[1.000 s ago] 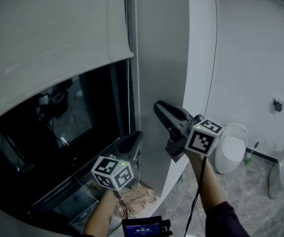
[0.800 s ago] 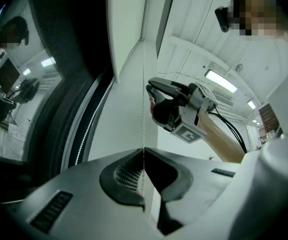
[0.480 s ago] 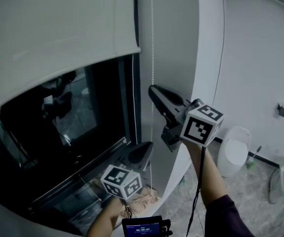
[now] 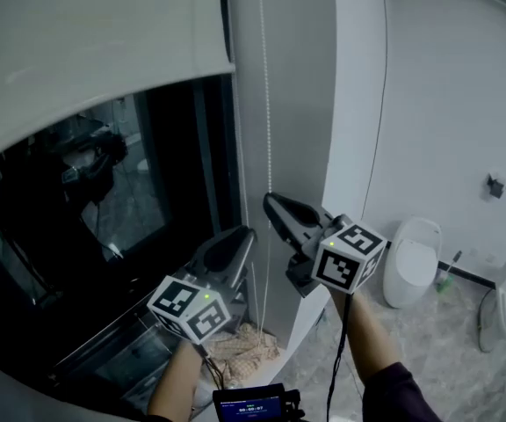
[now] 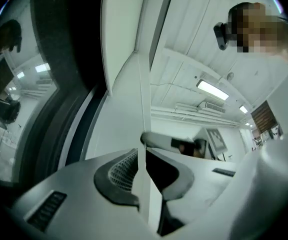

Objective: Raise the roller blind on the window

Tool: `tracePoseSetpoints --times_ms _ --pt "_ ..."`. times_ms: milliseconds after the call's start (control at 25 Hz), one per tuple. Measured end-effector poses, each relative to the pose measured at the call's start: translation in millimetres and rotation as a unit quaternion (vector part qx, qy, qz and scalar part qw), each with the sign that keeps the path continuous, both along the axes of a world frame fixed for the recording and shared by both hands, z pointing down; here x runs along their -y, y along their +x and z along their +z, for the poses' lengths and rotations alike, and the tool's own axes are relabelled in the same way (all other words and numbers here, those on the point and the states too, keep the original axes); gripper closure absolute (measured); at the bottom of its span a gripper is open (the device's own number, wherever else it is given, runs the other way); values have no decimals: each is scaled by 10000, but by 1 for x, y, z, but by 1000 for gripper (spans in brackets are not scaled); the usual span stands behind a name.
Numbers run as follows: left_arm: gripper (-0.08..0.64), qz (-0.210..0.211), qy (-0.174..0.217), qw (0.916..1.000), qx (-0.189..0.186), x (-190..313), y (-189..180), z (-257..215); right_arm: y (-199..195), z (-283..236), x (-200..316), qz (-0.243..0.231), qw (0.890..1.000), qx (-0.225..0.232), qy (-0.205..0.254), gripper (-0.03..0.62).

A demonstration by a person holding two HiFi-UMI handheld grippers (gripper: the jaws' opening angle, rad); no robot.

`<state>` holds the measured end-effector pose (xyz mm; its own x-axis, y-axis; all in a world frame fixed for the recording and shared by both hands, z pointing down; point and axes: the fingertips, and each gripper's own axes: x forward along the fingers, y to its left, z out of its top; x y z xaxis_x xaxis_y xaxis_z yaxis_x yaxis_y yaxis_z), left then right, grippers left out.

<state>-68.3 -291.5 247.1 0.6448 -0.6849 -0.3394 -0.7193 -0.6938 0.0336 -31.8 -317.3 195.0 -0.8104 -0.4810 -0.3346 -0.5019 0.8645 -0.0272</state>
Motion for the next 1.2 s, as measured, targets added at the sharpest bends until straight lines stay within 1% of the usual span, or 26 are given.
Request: tracePoseSetpoints --times_ms 120,240,320,440,560,720,800,880,920,960,1040,1080,1120,1200 --pt "545 25 166 9998 -62 9 -1 -38 -6 41 -5 -79 9995 -121 -282 577" --pt "545 49 340 9994 94 16 12 -69 -11 76 -10 -197 9982 -209 -531 578" --pt "546 68 411 9990 184 17 20 -82 -12 93 -14 -251 9973 -202 -665 580" --pt "546 28 463 9988 179 16 24 -89 -12 103 -19 -299 9965 -151 -764 580" --pt "546 19 448 9989 144 15 25 -87 -9 105 -26 -342 9964 -107 -772 580" --pt "548 -10 388 9988 289 15 29 -82 -8 108 -34 -489 9949 -43 -885 580" --pt "548 -1 307 9992 270 16 27 -75 -12 116 -37 -577 9935 -200 -957 580" --pt "548 19 231 9995 227 16 23 -70 -18 133 -39 -688 9913 -472 -1018 580" --pt "548 15 207 9995 237 15 20 -67 -20 140 -39 -715 9903 -549 -1056 578" --pt "548 3 185 9995 265 14 18 -64 -17 145 -36 -685 9902 -532 -1097 577" --pt "548 -16 101 9994 325 14 13 -51 1 139 -24 -500 9918 -247 -1151 541" --pt "548 -19 19 9994 346 16 11 -41 12 129 -17 -406 9926 -51 -1140 534" --pt "548 -19 -88 9993 361 18 9 -29 22 113 -11 -325 9935 124 -1085 528" --pt "548 -16 -334 9986 399 22 8 -2 35 70 -3 -198 9958 325 -834 528"
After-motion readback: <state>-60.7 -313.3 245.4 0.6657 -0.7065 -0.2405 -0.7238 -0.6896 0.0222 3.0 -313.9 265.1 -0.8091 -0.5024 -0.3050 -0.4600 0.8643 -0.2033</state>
